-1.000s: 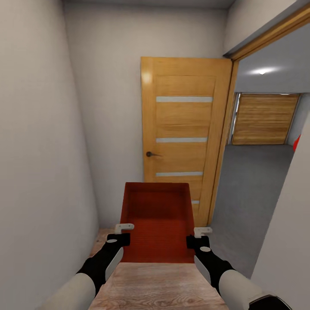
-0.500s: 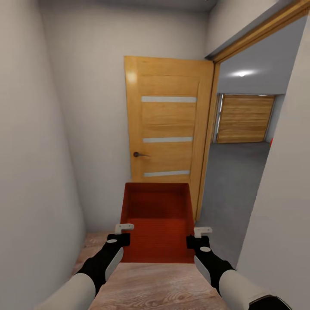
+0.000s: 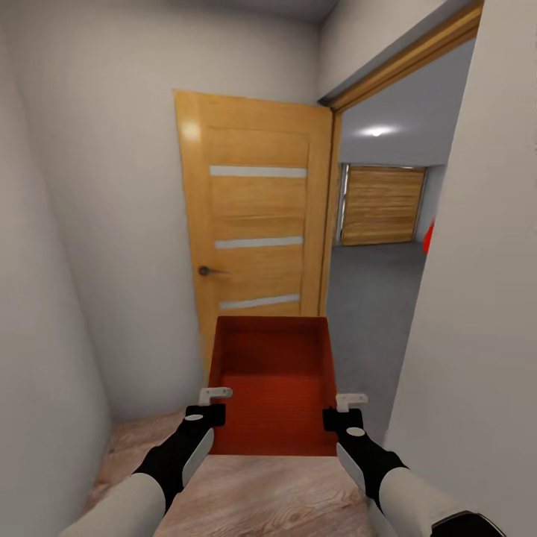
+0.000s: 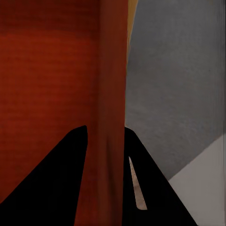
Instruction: Move the two storage containers from the living room to the garage. In the garage, place one container on the floor and stack the other container on top of it (either order is fine).
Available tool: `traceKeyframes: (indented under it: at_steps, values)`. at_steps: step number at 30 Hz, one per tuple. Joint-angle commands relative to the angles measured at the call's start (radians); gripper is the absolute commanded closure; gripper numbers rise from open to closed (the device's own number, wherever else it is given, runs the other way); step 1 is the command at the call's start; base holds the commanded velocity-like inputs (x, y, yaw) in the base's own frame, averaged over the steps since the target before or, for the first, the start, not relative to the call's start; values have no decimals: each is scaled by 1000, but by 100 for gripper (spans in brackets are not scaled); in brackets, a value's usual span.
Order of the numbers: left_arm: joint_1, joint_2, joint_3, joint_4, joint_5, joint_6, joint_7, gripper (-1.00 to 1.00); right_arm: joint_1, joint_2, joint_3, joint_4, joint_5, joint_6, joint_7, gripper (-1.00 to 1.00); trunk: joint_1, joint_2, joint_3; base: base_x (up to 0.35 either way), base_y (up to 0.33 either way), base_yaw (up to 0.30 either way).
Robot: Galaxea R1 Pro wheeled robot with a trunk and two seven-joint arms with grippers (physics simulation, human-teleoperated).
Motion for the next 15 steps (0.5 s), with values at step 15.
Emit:
traceKeyframes:
  at_steps: [15]
  values:
    - [-1,0,11,-18,43,-65,23,100,-1,15,-11,3,-15,-6,-1,100,1,-1,-2,179,122,-286]
